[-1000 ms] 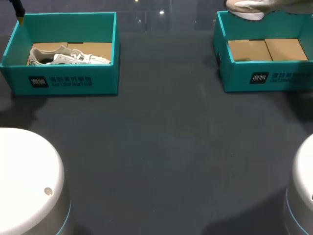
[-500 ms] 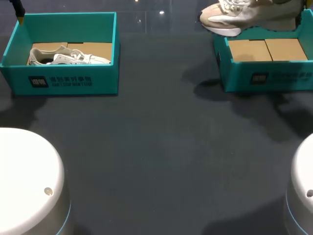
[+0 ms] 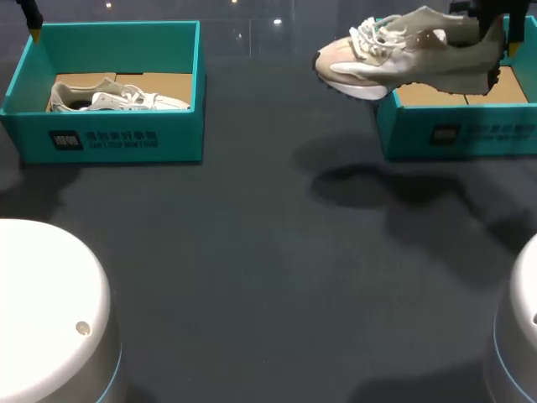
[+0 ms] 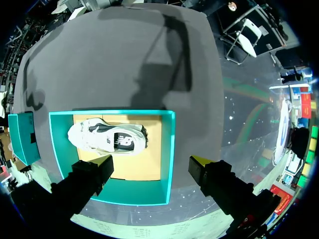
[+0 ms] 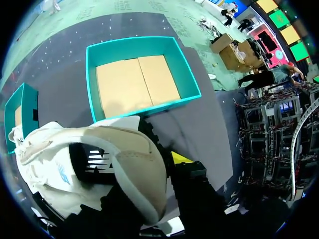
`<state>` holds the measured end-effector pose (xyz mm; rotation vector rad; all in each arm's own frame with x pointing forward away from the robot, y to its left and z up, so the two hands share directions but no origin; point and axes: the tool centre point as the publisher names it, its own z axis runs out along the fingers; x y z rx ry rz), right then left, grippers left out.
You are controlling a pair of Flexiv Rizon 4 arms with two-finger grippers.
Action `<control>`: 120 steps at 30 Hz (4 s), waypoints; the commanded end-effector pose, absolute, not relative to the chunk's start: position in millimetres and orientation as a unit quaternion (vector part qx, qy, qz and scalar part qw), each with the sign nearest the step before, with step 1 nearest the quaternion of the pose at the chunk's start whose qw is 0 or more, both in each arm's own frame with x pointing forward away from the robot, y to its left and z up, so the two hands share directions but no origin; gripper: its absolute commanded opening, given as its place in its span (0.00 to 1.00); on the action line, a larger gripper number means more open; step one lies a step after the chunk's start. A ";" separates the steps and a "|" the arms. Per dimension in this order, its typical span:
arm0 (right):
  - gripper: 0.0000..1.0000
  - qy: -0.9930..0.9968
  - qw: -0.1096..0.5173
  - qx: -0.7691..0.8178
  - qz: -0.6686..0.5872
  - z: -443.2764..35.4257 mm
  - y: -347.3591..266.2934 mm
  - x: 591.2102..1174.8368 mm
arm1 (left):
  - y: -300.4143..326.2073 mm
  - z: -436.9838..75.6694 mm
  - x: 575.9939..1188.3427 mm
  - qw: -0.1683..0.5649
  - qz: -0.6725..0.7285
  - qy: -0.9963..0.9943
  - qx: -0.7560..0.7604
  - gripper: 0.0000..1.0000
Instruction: Take the shoe out of the shoebox, open the shoe tongue, remove and reinsert the insole, then place the shoe into the shoebox
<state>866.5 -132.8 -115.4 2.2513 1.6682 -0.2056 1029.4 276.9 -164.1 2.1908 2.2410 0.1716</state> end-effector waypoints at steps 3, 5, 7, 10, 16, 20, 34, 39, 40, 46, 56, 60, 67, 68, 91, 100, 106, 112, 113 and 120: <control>0.00 0.582 0.216 0.784 -0.032 -127.0 -112.8 827.9 | 277.3 -163.8 1028.7 0.001 0.056 0.714 0.698 1.00; 0.00 0.580 0.214 0.786 -0.032 -129.8 -106.9 819.5 | 277.3 -163.8 1028.7 0.001 0.056 0.714 0.698 1.00; 0.00 0.572 0.215 0.791 -0.040 -131.9 -102.4 813.5 | 277.3 -163.8 1028.7 0.001 0.056 0.714 0.698 1.00; 0.00 0.559 0.200 0.804 -0.042 -137.6 -98.8 809.9 | 277.3 -163.8 1028.7 0.001 0.056 0.714 0.698 1.00; 0.00 0.559 0.200 0.804 -0.042 -137.6 -98.8 809.9 | 277.3 -163.8 1028.7 0.001 0.056 0.714 0.698 1.00; 0.00 0.559 0.200 0.804 -0.042 -137.6 -98.8 809.9 | 277.3 -163.8 1028.7 0.001 0.056 0.714 0.698 1.00; 0.00 0.572 0.202 0.794 -0.041 -160.7 -70.2 777.5 | 277.3 -163.8 1028.7 0.001 0.056 0.714 0.698 1.00; 0.00 0.577 0.204 0.790 -0.042 -177.5 -48.2 754.9 | 277.3 -163.8 1028.7 0.001 0.056 0.714 0.698 1.00; 0.00 0.579 0.198 0.790 -0.037 -181.2 -43.4 750.2 | 277.3 -163.8 1028.7 0.001 0.056 0.714 0.698 1.00; 0.00 0.574 0.169 0.800 -0.048 -224.2 -10.8 716.8 | 277.3 -163.8 1028.7 0.001 0.056 0.714 0.698 1.00; 0.00 0.574 0.169 0.800 -0.048 -224.2 -10.8 716.8 | 277.3 -163.8 1028.7 0.001 0.056 0.714 0.698 1.00; 0.00 0.574 0.169 0.800 -0.048 -224.2 -10.8 716.8 | 277.3 -163.8 1028.7 0.001 0.056 0.714 0.698 1.00; 0.00 0.591 0.170 0.786 -0.065 -264.0 32.1 688.6 | 277.3 -163.8 1028.7 0.001 0.056 0.714 0.698 1.00; 0.00 0.595 0.170 0.783 -0.062 -268.3 37.5 684.5 | 277.3 -163.8 1028.7 0.001 0.056 0.714 0.698 1.00; 0.00 0.602 0.139 0.784 -0.062 -344.3 76.3 664.2 | 277.3 -163.8 1028.7 0.001 0.056 0.714 0.698 1.00; 0.00 0.602 0.146 0.782 -0.068 -356.5 86.0 667.3 | 277.3 -163.8 1028.7 0.001 0.056 0.714 0.698 1.00; 0.00 0.600 0.150 0.782 -0.077 -363.6 89.0 664.1 | 277.3 -163.8 1028.7 0.001 0.056 0.714 0.698 1.00; 0.00 0.591 0.147 0.789 -0.081 -372.1 89.7 660.8 | 277.3 -163.8 1028.7 0.001 0.056 0.714 0.698 1.00; 0.00 0.587 0.147 0.791 -0.082 -373.6 89.9 660.5 | 277.3 -163.8 1028.7 0.001 0.056 0.714 0.698 1.00; 0.00 0.567 0.137 0.808 -0.087 -382.2 93.0 661.4 | 277.3 -163.8 1028.7 0.001 0.056 0.714 0.698 1.00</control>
